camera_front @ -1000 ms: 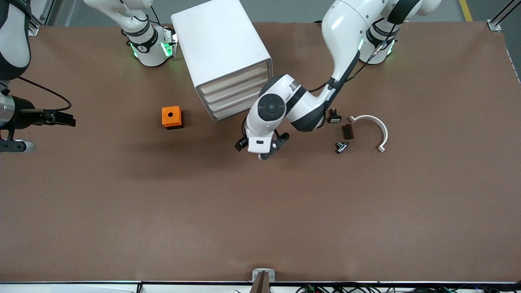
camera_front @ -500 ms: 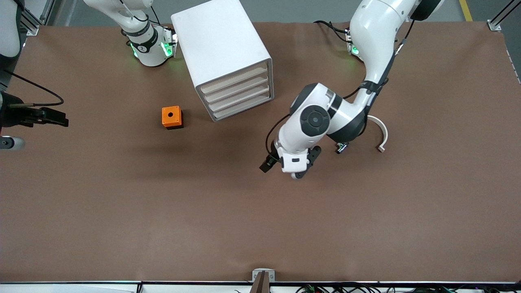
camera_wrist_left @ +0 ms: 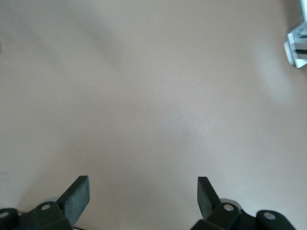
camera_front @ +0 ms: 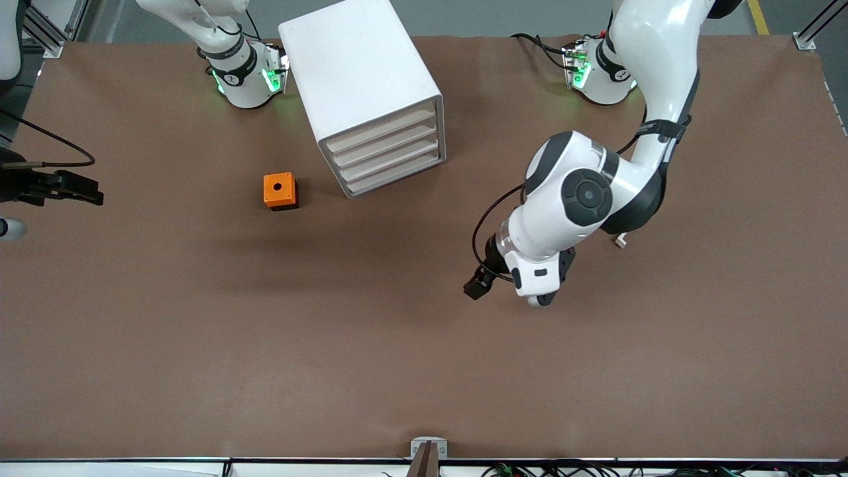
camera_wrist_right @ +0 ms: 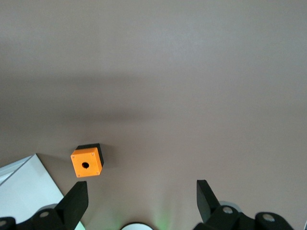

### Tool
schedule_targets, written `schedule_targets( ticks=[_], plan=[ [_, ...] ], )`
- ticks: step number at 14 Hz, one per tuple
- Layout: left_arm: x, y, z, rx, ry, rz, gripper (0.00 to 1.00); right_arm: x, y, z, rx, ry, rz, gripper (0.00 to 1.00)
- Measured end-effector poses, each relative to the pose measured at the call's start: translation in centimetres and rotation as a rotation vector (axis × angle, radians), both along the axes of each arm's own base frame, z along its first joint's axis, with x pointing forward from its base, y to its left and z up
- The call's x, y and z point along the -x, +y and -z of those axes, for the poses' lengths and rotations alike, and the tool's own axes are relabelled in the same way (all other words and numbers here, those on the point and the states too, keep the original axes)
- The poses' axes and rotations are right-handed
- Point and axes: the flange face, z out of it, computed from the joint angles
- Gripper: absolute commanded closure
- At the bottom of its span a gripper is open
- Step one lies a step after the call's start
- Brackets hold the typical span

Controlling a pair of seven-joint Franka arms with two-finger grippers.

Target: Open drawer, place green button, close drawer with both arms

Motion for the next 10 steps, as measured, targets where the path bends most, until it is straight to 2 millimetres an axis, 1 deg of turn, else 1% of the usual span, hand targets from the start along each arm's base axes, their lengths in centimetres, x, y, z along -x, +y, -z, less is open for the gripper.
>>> schedule_targets(
  ticks=[1,2,3,5,7,8,9,10],
  plan=[
    [-0.3,1.7,-1.4,-0.008,-0.002,0.039,0.02,0.3,-0.1,0.0,-0.001,0.018,0.004,0.0],
    [-0.5,3.8,-3.1,-0.019,0.001,0.091,0.02,0.4,-0.2,-0.1,0.0,0.024,0.008,0.0],
    [-0.3,6.4,-5.1,-0.033,0.011,0.169,0.02,0.5,-0.4,-0.3,-0.002,0.023,0.016,0.0],
    [0.7,12.1,-9.4,-0.049,0.035,0.373,0.02,1.1,-0.8,-1.4,-0.004,0.008,0.067,0.0],
    [2.0,17.1,-12.7,-0.051,0.048,0.526,0.02,1.8,-0.8,-2.6,0.0,-0.001,0.13,0.0],
    [2.5,19.1,-13.8,-0.063,0.045,0.577,0.02,2.1,-0.7,-3.1,0.002,-0.01,0.148,0.0],
    [3.0,20.6,-14.5,-0.083,0.041,0.621,0.02,2.4,-0.6,-3.6,0.002,-0.018,0.16,0.0],
    [3.7,21.7,-14.8,-0.1,0.039,0.662,0.01,2.5,-0.6,-3.9,-0.008,-0.022,0.169,0.0]
  ],
)
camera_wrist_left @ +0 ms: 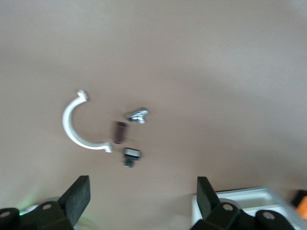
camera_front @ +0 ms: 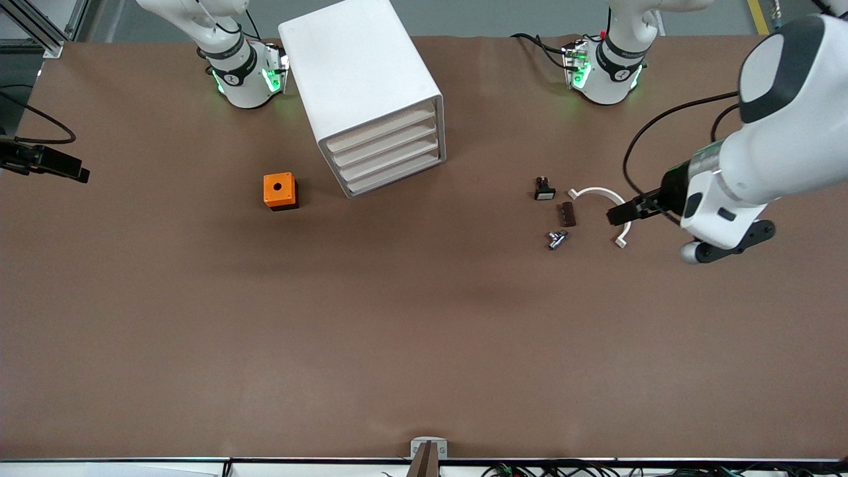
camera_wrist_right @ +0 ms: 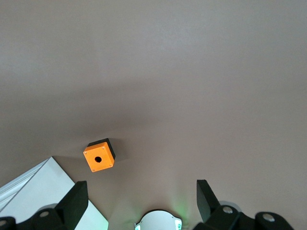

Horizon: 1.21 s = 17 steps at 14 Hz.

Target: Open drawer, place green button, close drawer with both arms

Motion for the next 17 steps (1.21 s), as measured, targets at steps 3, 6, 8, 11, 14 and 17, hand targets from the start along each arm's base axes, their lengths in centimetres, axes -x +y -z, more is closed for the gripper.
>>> schedule_targets(
  ticks=[3,6,8,11,14,17],
  plan=[
    [2.4,3.0,-0.1,-0.027,0.004,0.095,0.01,0.6,-1.6,-0.2,-0.085,0.011,0.048,0.0],
    [4.0,6.9,-0.2,-0.017,0.005,0.15,0.01,0.9,-3.4,-0.3,-0.115,0.01,0.081,0.0],
    [4.9,8.3,-0.2,-0.014,0.002,0.18,0.01,1.0,-3.2,-0.5,-0.115,0.002,0.077,0.0],
    [5.9,8.9,-0.3,-0.018,-0.035,0.188,0.01,1.0,-2.0,-0.9,-0.099,-0.005,0.053,0.0],
    [6.0,9.0,-0.5,-0.05,-0.075,0.207,0.01,0.5,0.8,-1.1,-0.031,-0.025,-0.005,0.0],
    [5.2,9.2,-1.1,-0.068,-0.139,0.207,0.01,0.4,1.4,-1.5,-0.021,-0.041,-0.038,0.0]
  ],
)
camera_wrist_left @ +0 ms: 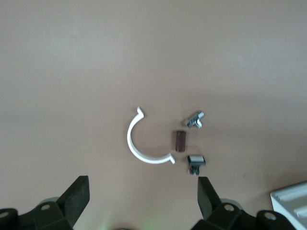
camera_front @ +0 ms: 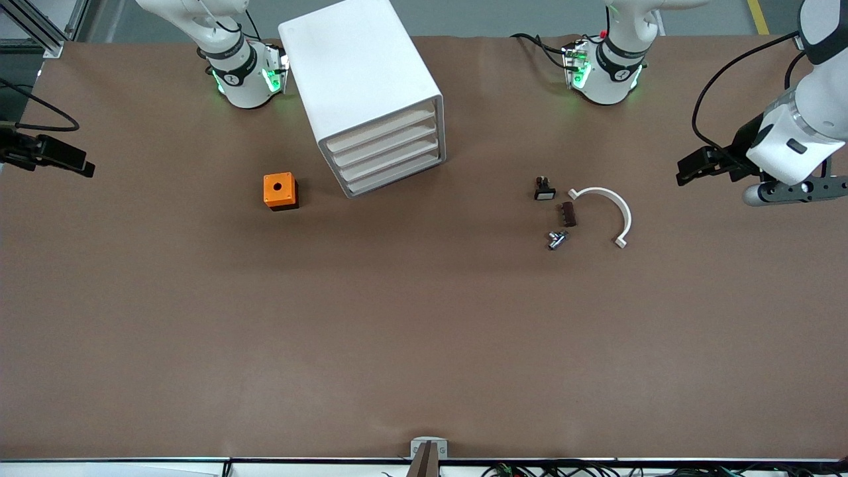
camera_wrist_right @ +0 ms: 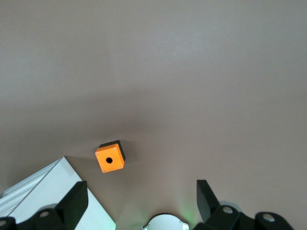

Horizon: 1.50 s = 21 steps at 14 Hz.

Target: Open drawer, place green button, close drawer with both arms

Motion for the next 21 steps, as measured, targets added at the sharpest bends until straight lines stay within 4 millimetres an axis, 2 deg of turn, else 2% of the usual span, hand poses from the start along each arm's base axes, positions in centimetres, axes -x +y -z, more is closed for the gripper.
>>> schedule_targets(
  ticks=[4,8,12,17,21],
  plan=[
    [-0.3,0.4,-1.4,0.004,-0.05,0.006,0.01,0.4,-1.4,-0.5,0.001,-0.012,-0.027,0.0],
    [0.0,0.7,-2.8,0.005,-0.075,0.021,0.01,0.4,-1.0,-0.7,0.002,-0.016,-0.034,0.0],
    [0.1,2.5,-3.4,0.002,-0.073,0.001,0.01,1.3,-1.3,-1.3,-0.001,-0.037,-0.032,0.0],
    [0.1,2.6,-4.2,0.002,-0.086,0.003,0.01,2.8,-1.0,-1.7,-0.008,-0.053,-0.042,0.0],
    [0.1,2.7,-4.2,-0.015,-0.088,0.007,0.01,2.9,-0.5,-1.6,-0.009,-0.049,-0.051,0.0]
  ],
)
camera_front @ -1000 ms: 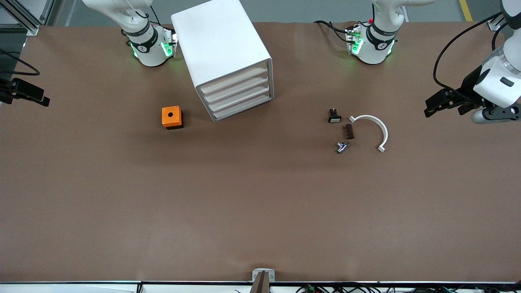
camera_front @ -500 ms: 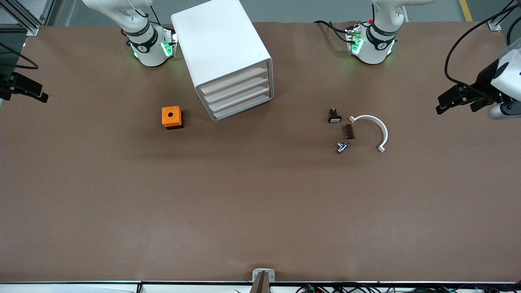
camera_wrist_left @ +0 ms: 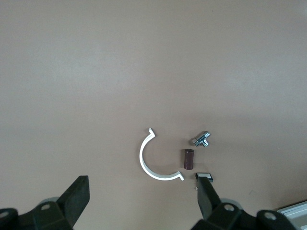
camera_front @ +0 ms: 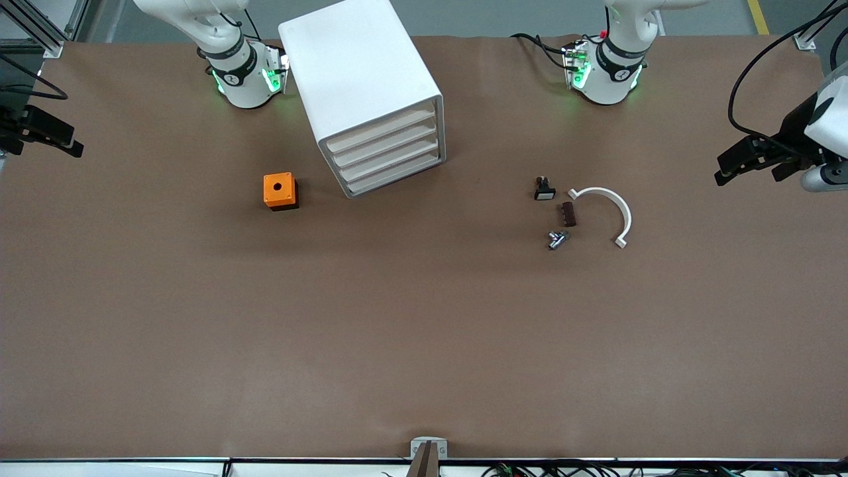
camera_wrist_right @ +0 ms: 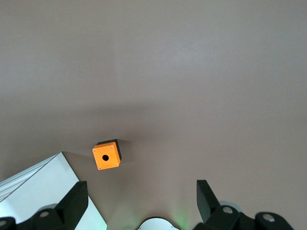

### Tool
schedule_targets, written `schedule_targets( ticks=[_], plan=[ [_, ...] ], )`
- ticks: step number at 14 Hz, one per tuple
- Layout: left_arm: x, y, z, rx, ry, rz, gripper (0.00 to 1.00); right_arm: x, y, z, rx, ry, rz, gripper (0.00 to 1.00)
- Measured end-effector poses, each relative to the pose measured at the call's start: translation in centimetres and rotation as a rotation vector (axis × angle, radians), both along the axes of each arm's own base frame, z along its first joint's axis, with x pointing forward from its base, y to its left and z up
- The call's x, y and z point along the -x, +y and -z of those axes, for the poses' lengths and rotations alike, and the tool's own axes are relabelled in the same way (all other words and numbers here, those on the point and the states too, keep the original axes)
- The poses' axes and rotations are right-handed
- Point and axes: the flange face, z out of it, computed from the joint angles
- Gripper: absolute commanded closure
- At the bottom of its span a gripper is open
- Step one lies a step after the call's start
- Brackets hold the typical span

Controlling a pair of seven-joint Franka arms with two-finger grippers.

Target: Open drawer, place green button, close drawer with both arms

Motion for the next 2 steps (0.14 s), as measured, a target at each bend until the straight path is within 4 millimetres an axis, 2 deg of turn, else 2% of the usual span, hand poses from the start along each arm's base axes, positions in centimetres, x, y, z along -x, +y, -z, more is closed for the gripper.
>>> schedule_targets(
  ticks=[2],
  plan=[
    [0.0,-0.08,-0.02,0.0,0.0,0.003,0.01,0.01,0.02,0.11,0.0,0.004,0.0,0.0]
  ],
)
